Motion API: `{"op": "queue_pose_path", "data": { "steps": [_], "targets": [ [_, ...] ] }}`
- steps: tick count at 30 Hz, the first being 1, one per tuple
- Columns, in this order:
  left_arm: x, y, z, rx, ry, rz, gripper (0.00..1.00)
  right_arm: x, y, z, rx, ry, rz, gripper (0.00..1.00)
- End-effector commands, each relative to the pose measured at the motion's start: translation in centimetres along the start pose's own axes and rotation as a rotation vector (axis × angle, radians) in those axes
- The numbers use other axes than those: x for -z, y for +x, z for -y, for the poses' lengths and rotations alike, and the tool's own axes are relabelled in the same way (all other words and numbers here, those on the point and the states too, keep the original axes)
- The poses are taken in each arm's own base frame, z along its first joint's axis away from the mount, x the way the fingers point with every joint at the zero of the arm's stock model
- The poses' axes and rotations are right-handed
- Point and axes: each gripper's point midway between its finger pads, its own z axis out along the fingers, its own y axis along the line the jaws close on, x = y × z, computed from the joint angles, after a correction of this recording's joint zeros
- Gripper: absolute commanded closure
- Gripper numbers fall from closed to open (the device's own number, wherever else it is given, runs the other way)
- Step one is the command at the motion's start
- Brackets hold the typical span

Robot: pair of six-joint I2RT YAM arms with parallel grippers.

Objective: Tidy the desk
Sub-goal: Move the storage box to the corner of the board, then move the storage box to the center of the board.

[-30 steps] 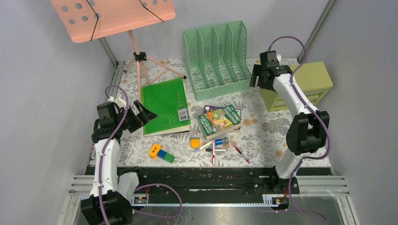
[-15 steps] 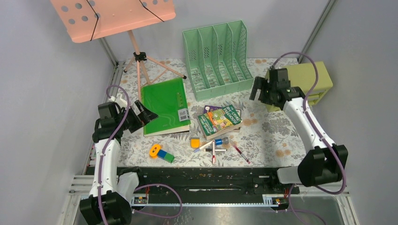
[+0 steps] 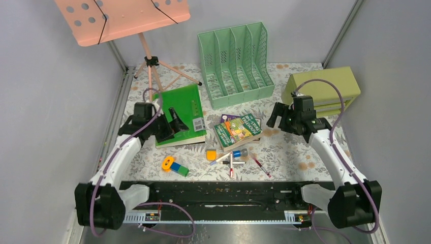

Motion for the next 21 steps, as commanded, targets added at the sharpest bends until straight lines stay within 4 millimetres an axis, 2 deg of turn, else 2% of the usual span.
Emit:
{"op": "queue_pose_path", "data": {
  "steps": [1, 3, 6, 12, 16, 21],
  "targets": [
    [-1.4, -3.5, 3.6, -0.042, -0.006, 0.087, 0.01, 0.2, 1.9, 0.1, -0.035, -0.042, 0.006, 0.02],
    [-2.2, -4.1, 4.8, -0.046, -0.019, 0.089, 0.01, 0.3, 2.8, 0.6, -0.045, -0.034, 0.011, 0.02],
    [-3.6, -5.1, 5.3, -0.040, -0.080, 0.119, 0.02, 1.1, 3.5, 0.8, -0.063, -0.051, 0.058, 0.02],
    [-8.0, -6.1, 8.0, -0.044, -0.109, 0.075, 0.09, 2.8, 3.8, 1.1, -0.069, -0.084, 0.184, 0.01],
    [-11.1, -7.5, 10.1, -0.073, -0.123, 0.065, 0.09, 2.8, 4.7, 1.5, -0.088, -0.086, 0.181, 0.01],
    [-13.3, -10.1, 12.5, -0.067, -0.125, 0.084, 0.15, 2.3, 6.5, 1.0, -0.109, -0.131, 0.120, 0.01]
  ]
}}
